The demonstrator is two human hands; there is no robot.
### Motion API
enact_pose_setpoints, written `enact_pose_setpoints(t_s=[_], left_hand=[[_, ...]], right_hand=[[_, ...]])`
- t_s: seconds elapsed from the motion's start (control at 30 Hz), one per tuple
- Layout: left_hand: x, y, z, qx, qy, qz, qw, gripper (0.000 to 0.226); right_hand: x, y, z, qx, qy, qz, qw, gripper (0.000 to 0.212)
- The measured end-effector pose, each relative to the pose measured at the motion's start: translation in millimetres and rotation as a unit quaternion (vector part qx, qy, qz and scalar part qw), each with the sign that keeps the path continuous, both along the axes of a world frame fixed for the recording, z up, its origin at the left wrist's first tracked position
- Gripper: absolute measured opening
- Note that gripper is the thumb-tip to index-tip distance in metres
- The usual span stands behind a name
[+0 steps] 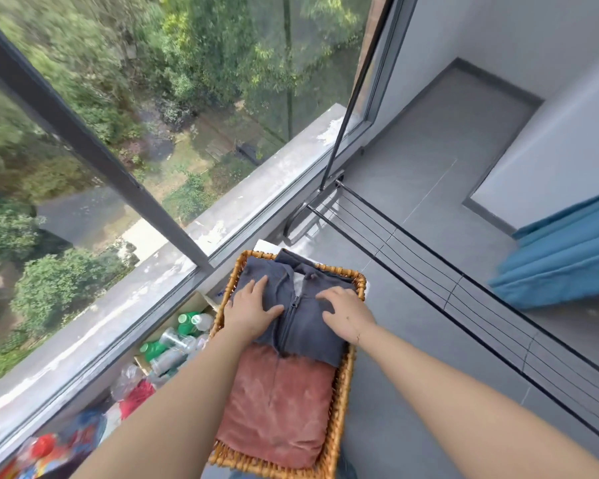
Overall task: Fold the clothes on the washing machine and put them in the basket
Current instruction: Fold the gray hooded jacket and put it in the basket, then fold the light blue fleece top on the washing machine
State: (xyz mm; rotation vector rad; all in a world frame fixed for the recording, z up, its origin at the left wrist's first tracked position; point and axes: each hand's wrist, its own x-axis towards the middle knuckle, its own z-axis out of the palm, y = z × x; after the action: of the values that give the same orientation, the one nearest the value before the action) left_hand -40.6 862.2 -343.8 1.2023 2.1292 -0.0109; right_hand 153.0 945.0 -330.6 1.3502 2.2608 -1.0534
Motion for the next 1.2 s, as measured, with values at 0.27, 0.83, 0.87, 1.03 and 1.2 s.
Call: enact_pose_setpoints(t_s=[0.27,0.83,0.87,1.03,1.2], left_hand=[[43,-21,116,0.008,-0.016,0.030,0.999,0.041],[267,-113,355,0.203,-0.053,-0.112,0.971,0.024],[284,-118,366,0.215,-0.057,-0.122,0.967,0.024],[369,-120,412,0.256,-0.072,-0.186,0.946,0.028],[465,-99,445,0.278,-0.085,-0.270,0.918,0.028]], right_hand=[[30,-3,100,-0.013,0.060,0.003,0.998,0.033],[258,-129,325,0.205,0.135,-0.034,0.969,0.024],[278,-136,334,0.216,0.135,-0.049,0.966,0.023],[370,-159,368,0.260,0.120,-0.124,0.950,0.021],[480,-176,406,0.302,0.105,-0.209,0.924,0.020]])
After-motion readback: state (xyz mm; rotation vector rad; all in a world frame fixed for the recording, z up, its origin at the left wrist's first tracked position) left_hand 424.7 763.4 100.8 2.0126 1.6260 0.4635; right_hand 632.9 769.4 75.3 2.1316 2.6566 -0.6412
